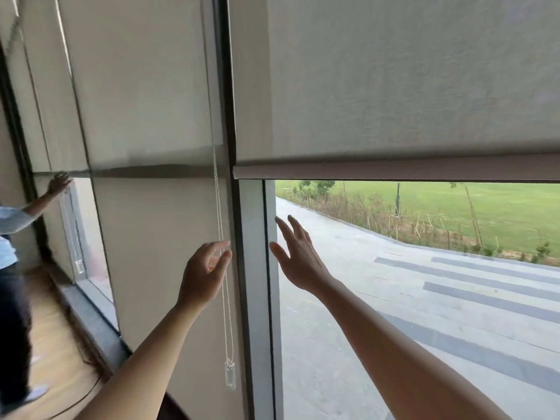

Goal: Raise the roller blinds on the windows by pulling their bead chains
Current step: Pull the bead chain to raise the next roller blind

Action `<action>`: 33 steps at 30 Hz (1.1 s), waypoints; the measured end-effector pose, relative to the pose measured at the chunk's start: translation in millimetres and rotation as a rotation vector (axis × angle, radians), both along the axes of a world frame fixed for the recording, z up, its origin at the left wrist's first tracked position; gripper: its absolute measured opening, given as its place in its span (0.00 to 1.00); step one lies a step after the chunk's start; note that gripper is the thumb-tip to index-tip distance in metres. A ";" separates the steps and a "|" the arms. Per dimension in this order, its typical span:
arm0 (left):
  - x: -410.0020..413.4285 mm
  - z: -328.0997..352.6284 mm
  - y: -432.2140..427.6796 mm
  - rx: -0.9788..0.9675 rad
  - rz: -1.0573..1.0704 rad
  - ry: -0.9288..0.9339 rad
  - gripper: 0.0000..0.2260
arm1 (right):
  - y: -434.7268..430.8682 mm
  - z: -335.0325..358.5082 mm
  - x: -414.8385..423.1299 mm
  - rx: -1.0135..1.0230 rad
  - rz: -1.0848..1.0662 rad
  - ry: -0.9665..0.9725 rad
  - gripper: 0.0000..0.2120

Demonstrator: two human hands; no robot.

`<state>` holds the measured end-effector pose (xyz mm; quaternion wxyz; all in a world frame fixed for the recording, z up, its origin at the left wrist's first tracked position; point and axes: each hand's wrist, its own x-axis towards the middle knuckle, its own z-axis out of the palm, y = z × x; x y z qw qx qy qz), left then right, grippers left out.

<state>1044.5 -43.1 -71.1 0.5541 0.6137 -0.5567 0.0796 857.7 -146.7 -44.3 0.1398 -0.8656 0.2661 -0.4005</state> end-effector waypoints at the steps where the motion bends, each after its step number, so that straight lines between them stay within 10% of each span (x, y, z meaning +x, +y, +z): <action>1: 13.6 -1.0 -6.2 0.003 0.013 -0.001 0.23 | -7.5 -0.1 18.5 0.008 0.019 -0.001 0.27; 13: 158.9 18.6 -119.1 -0.035 0.167 -0.031 0.10 | -115.4 20.3 176.3 -0.043 0.145 -0.118 0.19; 29: 201.2 -13.6 -157.9 -0.276 -0.162 0.003 0.09 | -110.0 33.4 263.6 0.187 -0.088 -0.436 0.08; 33: 190.4 -34.9 -134.3 -0.354 -0.289 0.049 0.09 | -76.6 46.1 278.4 0.438 0.157 -0.628 0.12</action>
